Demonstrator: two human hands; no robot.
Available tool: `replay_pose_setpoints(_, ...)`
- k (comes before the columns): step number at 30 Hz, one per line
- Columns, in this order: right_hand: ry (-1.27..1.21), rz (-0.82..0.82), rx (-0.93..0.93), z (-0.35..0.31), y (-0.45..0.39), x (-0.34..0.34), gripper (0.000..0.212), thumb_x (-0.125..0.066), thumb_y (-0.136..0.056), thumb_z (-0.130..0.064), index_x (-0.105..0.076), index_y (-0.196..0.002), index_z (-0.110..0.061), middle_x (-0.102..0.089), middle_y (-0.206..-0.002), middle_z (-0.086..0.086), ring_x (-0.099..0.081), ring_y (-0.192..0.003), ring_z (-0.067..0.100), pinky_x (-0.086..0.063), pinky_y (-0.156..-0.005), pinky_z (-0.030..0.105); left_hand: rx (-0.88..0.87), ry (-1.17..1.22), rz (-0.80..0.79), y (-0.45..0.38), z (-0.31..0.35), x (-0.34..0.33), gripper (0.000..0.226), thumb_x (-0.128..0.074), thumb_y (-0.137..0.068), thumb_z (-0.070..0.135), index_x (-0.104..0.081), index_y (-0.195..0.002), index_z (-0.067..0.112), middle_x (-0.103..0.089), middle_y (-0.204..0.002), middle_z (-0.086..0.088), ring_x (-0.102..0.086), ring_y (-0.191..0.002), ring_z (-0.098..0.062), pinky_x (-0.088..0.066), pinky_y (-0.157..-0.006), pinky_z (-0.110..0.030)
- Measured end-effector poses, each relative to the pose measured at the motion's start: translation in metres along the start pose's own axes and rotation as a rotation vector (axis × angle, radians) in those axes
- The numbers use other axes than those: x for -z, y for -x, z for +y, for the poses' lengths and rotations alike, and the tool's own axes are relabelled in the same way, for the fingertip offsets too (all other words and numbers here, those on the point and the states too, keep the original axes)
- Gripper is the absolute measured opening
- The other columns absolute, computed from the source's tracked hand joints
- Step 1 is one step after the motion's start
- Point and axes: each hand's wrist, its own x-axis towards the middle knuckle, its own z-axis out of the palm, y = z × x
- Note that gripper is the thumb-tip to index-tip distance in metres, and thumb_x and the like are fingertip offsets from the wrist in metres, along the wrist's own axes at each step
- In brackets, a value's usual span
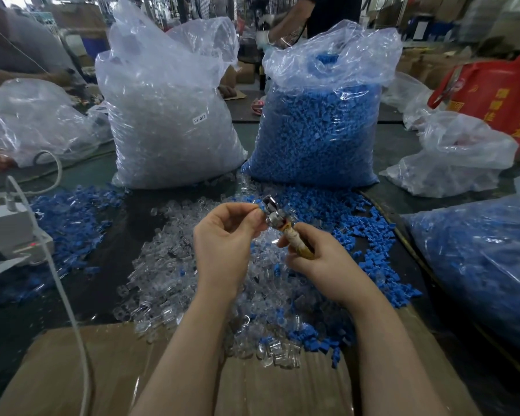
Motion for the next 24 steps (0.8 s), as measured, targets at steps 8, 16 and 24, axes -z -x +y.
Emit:
replay_pose_setpoints(8, 0.080, 0.040, 0.016, 0.001, 0.001, -0.002, 0.028, -0.054, -0.082, 0.001, -0.057, -0.083, -0.027, -0.056, -0.062, -0.022, -0.044, -0.050, 0.002, -0.033, -0.047, 0.016, -0.010, -0.025, -0.010, 0.000, -0.001, 0.000, 0.008, -0.072, -0.085, 0.000, -0.071, -0.085, 0.008, -0.073, -0.071, 0.003, -0.069, -0.065, -0.004, -0.053, -0.063, -0.014)
replay_pose_setpoints(16, 0.111, 0.049, 0.012, 0.003, -0.001, -0.006, 0.026, -0.054, -0.082, -0.003, -0.057, -0.083, -0.030, -0.058, -0.066, -0.024, -0.046, -0.051, 0.002, -0.035, -0.051, 0.024, 0.036, -0.015, -0.013, -0.003, -0.002, 0.002, 0.007, -0.070, -0.086, 0.000, -0.071, -0.086, 0.008, -0.074, -0.074, -0.003, -0.071, -0.068, -0.008, -0.053, -0.064, -0.015)
replay_pose_setpoints(24, 0.097, 0.261, -0.033, 0.009, -0.001, -0.003, 0.004, -0.056, -0.080, -0.019, -0.055, -0.084, -0.020, -0.056, -0.068, 0.000, -0.040, -0.053, 0.011, -0.035, -0.053, 0.033, 0.199, 0.142, 0.310, -0.033, -0.005, 0.063, 0.008, -0.072, -0.084, 0.005, -0.071, -0.088, 0.012, -0.075, -0.073, -0.001, -0.072, -0.070, -0.012, -0.054, -0.060, -0.015)
